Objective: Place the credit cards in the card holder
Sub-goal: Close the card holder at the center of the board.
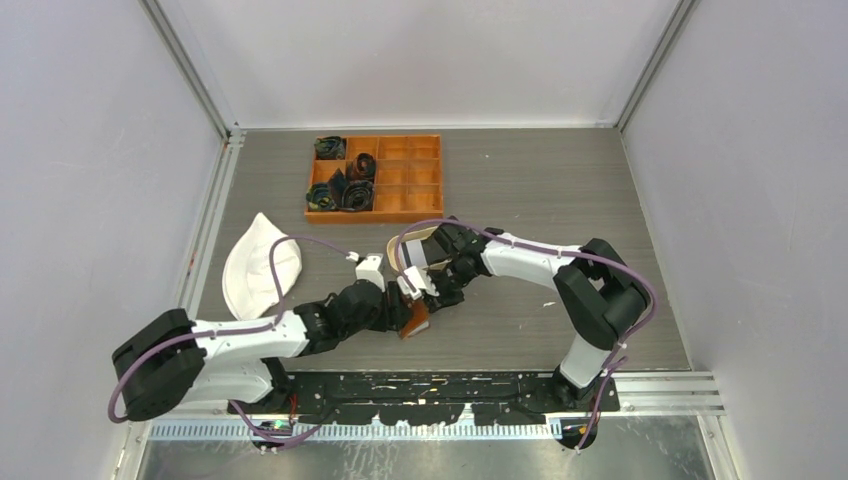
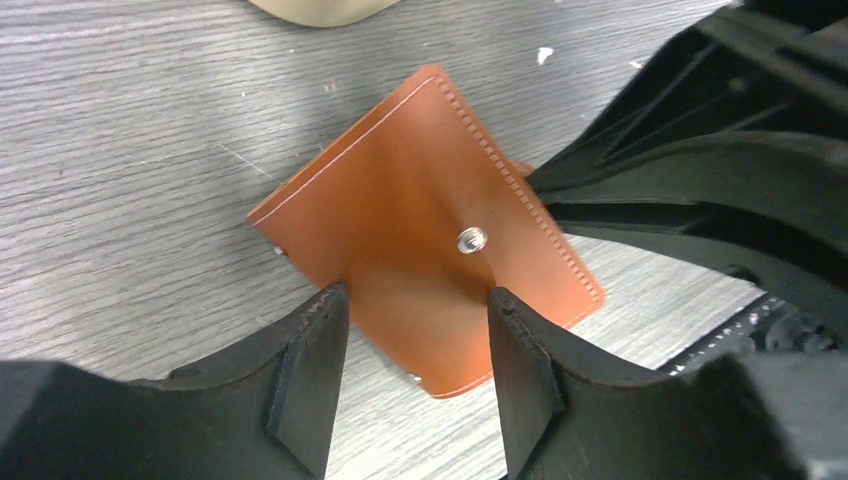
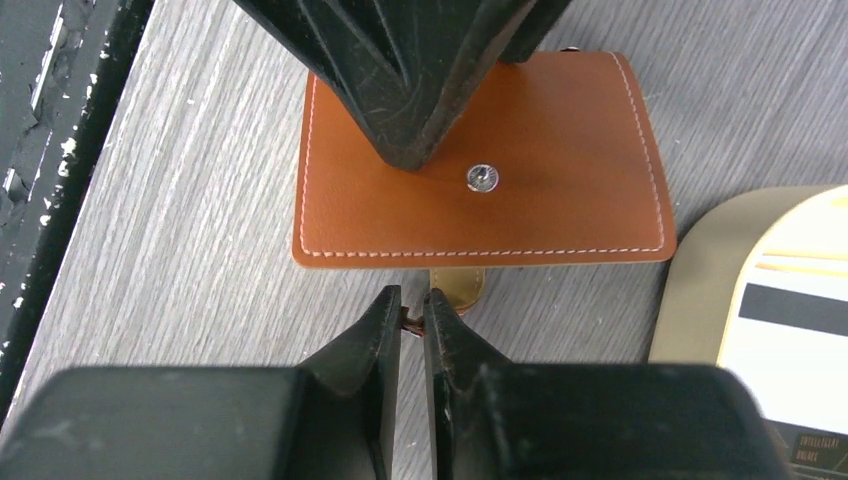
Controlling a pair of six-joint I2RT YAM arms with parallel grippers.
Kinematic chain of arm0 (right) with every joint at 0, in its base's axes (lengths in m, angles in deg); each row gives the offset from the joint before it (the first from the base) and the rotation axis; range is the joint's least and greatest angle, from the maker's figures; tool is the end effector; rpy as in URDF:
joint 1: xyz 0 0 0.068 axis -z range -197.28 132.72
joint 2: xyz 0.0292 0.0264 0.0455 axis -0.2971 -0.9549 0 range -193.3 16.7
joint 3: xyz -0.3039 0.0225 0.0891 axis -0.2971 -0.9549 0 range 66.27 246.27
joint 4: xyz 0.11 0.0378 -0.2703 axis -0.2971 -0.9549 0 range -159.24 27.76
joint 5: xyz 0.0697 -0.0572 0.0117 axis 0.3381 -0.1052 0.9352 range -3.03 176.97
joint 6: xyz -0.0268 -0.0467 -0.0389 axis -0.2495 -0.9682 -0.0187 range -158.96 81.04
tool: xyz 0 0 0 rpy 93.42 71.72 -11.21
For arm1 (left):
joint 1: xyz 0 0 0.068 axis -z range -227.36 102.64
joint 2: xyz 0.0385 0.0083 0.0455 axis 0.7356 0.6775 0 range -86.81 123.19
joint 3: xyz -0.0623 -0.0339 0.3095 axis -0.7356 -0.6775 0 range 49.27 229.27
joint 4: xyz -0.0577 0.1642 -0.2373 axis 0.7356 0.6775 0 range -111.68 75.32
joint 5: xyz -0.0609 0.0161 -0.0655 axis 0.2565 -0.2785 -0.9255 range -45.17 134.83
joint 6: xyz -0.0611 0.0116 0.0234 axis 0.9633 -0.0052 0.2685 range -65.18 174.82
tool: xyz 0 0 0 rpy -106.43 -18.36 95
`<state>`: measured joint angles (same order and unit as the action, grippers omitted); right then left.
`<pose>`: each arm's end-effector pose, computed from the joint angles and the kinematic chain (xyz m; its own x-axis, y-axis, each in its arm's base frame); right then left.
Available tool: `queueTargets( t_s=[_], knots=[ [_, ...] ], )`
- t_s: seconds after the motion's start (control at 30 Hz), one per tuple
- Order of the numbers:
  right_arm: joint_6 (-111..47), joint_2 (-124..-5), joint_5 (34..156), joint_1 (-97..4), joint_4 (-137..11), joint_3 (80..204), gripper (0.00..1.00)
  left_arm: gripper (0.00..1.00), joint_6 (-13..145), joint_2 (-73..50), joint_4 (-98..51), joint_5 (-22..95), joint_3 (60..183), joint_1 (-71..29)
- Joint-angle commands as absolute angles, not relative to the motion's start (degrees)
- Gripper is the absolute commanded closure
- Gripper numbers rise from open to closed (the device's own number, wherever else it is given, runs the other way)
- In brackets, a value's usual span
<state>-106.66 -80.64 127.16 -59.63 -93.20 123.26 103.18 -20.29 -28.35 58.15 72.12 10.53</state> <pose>0.2346 0.2597 0.1774 0.3518 -0.6357 -0.6872 -0.9011 -0.4289 -0.0645 0.1380 -0.1970 0.1727 -0.7554 -0.1644 -0.6343 0.2437 0.8281 -0.5048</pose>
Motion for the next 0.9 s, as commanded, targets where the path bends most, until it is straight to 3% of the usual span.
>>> queueTargets(
  t_s=[0.0, 0.4, 0.67, 0.87],
  knots=[
    [-106.99, -77.15, 128.61, -58.06, -93.85, 124.03, 0.82, 0.46, 102.46, -16.83, -30.87, 55.89, 73.64, 9.24],
    [-96.08, -75.33, 122.77, -54.07, -84.56, 122.04, 0.76, 0.53, 103.34, -10.7, -33.84, 53.5, 73.08, 7.48],
    [-79.94, -72.41, 119.46, -53.15, -78.86, 122.88, 0.52, 0.54, 103.43, -8.04, -36.05, 51.43, 73.43, 7.05],
    [-64.16, -68.37, 121.73, -51.6, -82.67, 124.9, 0.45, 0.55, 103.74, -7.93, -36.47, 50.56, 73.43, 6.95]
  ],
)
